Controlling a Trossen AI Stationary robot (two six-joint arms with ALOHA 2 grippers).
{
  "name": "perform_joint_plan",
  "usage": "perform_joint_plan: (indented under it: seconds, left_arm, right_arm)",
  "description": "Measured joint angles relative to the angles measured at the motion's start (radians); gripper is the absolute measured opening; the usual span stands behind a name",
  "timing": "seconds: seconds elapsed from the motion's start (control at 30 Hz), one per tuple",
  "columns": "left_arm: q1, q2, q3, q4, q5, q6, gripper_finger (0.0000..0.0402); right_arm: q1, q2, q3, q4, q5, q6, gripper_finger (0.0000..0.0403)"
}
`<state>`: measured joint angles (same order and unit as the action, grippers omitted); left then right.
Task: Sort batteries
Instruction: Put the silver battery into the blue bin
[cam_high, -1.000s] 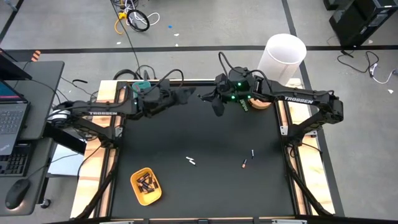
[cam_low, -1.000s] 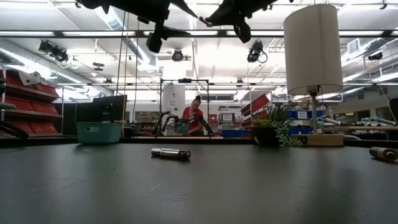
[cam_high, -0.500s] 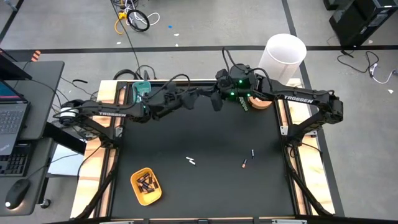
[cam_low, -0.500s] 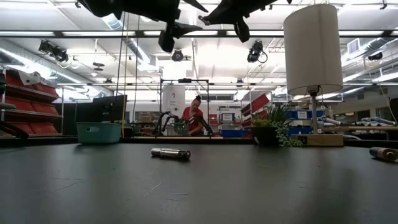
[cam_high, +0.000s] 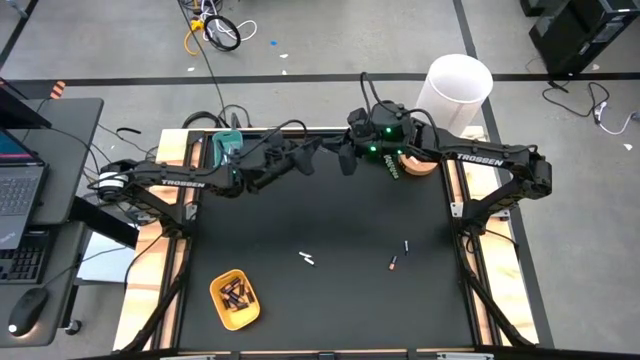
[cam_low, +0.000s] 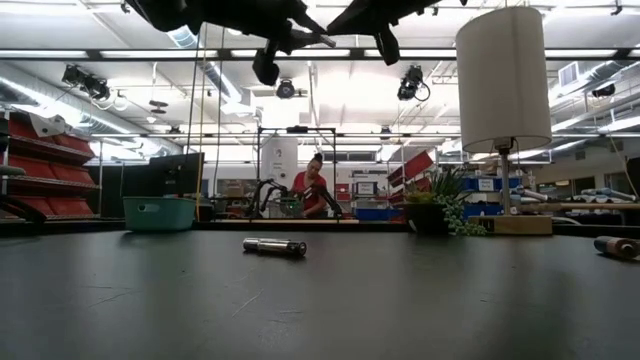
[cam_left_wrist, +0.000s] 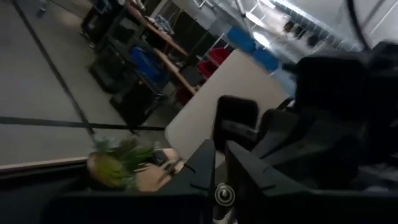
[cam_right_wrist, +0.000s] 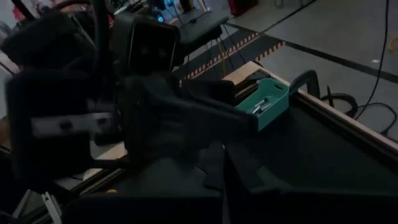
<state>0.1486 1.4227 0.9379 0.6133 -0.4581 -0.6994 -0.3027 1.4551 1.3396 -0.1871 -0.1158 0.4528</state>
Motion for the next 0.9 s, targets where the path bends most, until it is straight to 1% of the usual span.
perform_joint_plan:
  seconds: [0.07,0.17,0.23,0.33,0.43,0.53,0.6,0.67,0.73,0.8,0.9]
  left_arm:
    - [0.000,0.000,0.000,-0.026,-0.030,0.016,0.0036]
    - [0.006,-0.016,-0.001,-0.103,-0.046,0.011,0.0036]
    - [0.009,-0.055,-0.001,-0.211,-0.066,0.013,0.0036]
    - [0.014,-0.169,0.001,-0.452,-0.174,-0.003,0.0036]
    - [0.063,-0.310,0.002,-0.821,-0.249,-0.134,0.0036]
    - [0.138,-0.405,0.000,-1.189,-0.258,-0.294,0.0036]
    - [0.189,-0.434,0.000,-1.360,-0.247,-0.358,0.0036]
    - [0.241,-0.437,-0.001,-1.487,-0.228,-0.373,0.0036]
    - [0.298,-0.421,-0.002,-1.512,-0.207,-0.344,0.0036]
    - [0.351,-0.396,-0.012,-1.471,-0.179,-0.294,0.0036]
    - [0.428,-0.335,-0.032,-1.416,-0.165,-0.250,0.0036]
  right_arm:
    - [-0.005,0.000,0.000,-0.007,0.005,-0.011,0.0005]
    - [-0.022,-0.008,0.001,-0.095,0.005,-0.039,0.0024]
    - [-0.035,-0.023,0.000,-0.161,0.005,-0.058,0.0044]
    - [-0.054,-0.054,0.000,-0.258,0.005,-0.071,0.0072]
    - [-0.064,-0.070,0.000,-0.311,0.005,-0.102,0.0090]
    - [-0.067,-0.075,0.000,-0.294,0.004,-0.115,0.0096]
    - [-0.067,-0.073,0.000,-0.269,-0.001,-0.113,0.0095]
    - [-0.057,-0.061,0.000,-0.231,-0.008,-0.111,0.0093]
    - [-0.044,-0.049,0.000,-0.200,-0.013,-0.099,0.0091]
    - [-0.027,-0.035,0.000,-0.154,-0.020,-0.083,0.0092]
    - [-0.003,-0.022,0.000,-0.111,-0.043,-0.078,0.0091]
